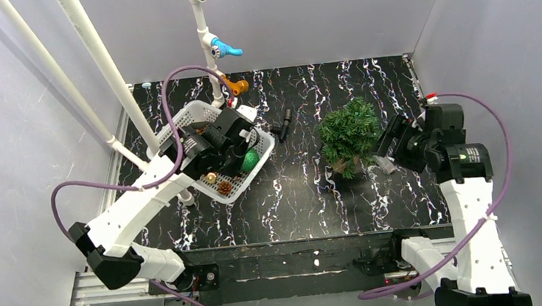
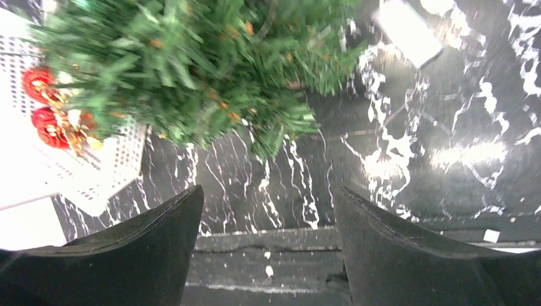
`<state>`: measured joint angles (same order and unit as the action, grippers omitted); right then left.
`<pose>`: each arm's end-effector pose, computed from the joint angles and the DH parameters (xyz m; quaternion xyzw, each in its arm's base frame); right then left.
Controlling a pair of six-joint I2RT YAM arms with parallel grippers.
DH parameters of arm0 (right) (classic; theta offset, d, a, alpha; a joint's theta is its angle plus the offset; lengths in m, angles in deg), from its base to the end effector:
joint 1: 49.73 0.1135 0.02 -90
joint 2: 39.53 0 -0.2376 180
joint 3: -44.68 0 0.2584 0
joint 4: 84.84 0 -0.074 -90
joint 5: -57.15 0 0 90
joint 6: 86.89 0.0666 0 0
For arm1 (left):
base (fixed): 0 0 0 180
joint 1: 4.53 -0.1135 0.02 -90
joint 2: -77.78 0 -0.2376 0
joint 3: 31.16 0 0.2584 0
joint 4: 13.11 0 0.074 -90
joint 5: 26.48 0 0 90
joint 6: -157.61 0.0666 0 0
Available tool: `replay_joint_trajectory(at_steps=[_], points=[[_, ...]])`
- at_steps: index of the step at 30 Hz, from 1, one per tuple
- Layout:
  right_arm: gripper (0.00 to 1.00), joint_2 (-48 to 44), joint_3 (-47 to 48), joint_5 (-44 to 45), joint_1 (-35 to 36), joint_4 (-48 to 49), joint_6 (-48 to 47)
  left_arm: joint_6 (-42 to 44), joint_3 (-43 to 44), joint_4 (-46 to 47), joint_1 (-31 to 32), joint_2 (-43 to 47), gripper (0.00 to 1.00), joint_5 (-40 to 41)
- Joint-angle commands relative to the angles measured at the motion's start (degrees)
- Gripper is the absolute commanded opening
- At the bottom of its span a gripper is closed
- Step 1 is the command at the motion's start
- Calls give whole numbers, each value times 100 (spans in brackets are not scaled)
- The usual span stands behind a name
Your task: Decorate the small christmas tree
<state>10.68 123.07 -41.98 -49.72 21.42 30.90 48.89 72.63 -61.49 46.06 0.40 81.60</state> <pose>0.1936 0.0106 0.3183 0.1923 0.9030 0.1621 0.3482 0.2235 -0.2394 0.4089 0.1402 0.8113 -0.2070 0.5285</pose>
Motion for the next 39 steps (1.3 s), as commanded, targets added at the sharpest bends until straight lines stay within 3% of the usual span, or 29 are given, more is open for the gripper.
replay_joint_trajectory(at_steps=[1, 9, 12, 17, 20, 26, 31, 39], points=[[83, -104, 705, 269, -10, 307, -140, 347, 202, -229, -30, -320, 0, 69], [83, 605, 1757, -381, -10, 1220, -299, 199, 520, 327, -282, -824, 0, -75], [84, 1004, 2090, -574, -11, 1482, -507, -55, 512, 542, -600, -955, 0, -555], [83, 1383, 2329, -419, 962, 2223, -623, -151, 596, 1140, -867, -1163, 0, -983], [81, 1891, 2863, -166, 1737, 2138, -671, -149, 844, 1212, -920, -1351, 0, -1064], [81, 2989, 3670, -131, 2494, 1990, -375, -229, 895, 1411, -950, -1377, 0, -1221], [82, 4041, 4481, -123, 2853, 1500, -70, -290, 855, 1467, -956, -1280, 0, -1264], [82, 4897, 5010, -136, 3159, 1237, 133, -247, 813, 1405, -1015, -1120, 0, -1254]])
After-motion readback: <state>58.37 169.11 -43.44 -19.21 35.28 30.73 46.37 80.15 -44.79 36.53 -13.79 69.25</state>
